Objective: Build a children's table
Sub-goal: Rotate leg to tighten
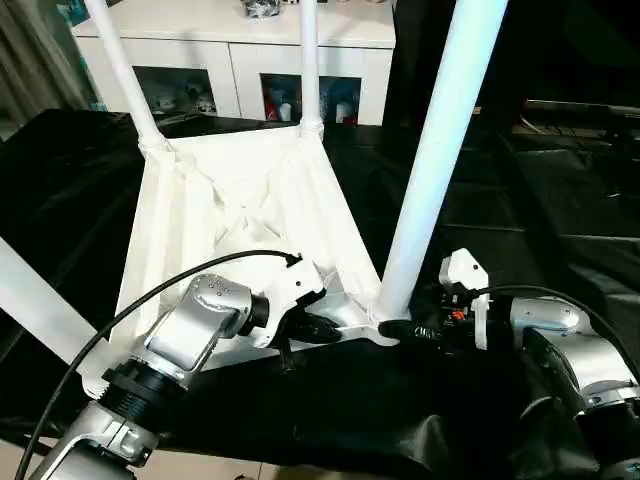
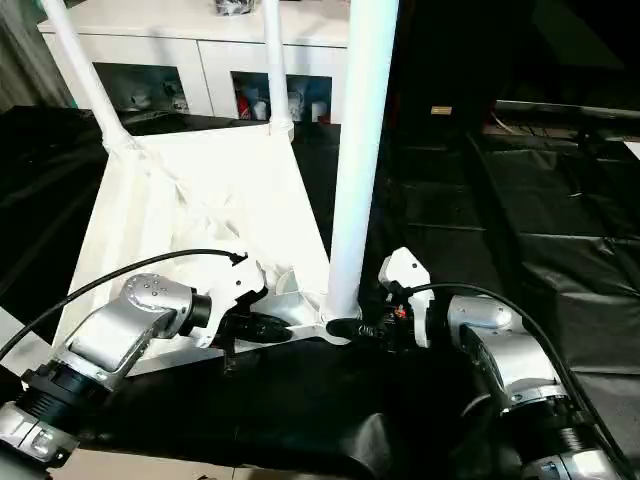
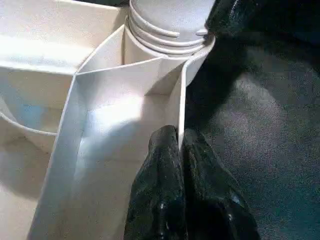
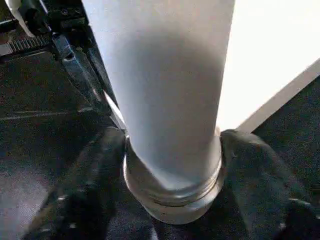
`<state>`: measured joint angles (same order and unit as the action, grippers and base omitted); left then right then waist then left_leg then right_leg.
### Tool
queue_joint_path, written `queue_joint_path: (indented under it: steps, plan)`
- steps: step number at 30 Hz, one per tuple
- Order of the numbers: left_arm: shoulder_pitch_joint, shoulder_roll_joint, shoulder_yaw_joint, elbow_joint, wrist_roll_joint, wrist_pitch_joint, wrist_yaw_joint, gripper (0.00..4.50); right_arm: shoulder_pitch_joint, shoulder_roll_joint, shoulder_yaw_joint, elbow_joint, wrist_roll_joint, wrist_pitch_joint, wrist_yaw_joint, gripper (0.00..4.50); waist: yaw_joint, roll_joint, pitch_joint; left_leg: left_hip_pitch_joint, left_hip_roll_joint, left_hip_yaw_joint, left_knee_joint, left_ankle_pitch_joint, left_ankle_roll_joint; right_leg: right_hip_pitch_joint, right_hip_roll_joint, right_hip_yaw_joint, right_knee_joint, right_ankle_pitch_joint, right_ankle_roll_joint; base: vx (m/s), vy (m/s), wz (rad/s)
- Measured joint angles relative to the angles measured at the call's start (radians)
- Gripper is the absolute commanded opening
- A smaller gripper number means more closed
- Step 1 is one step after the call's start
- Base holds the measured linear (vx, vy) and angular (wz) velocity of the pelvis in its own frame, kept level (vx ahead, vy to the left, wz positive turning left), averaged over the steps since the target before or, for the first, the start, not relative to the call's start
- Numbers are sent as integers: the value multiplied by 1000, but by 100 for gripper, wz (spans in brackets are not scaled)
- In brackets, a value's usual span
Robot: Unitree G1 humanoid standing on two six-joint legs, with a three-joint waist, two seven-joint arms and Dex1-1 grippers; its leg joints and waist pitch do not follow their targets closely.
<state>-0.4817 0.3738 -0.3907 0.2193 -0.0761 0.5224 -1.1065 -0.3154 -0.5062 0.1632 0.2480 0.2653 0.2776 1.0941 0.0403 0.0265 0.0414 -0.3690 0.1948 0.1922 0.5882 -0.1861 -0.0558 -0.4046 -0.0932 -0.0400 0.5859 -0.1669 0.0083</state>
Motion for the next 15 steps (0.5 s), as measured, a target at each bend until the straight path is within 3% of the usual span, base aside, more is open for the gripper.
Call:
queue_joint_path:
  steps: [9, 15]
  plan:
    - [0, 1, -2, 1, 0, 0, -2, 0, 0, 0, -1, -3, 6, 3, 3, 238, 1, 0, 0, 0, 0, 0, 1, 0, 0, 0, 0, 0, 1, 0, 0, 0, 0, 0]
    - [0, 1, -2, 1, 0, 1, -2, 0, 1, 0, 0, -5, 6, 2, 2, 234, 1, 0, 0, 0, 0, 0, 1, 0, 0, 0, 0, 0, 1, 0, 0, 0, 0, 0]
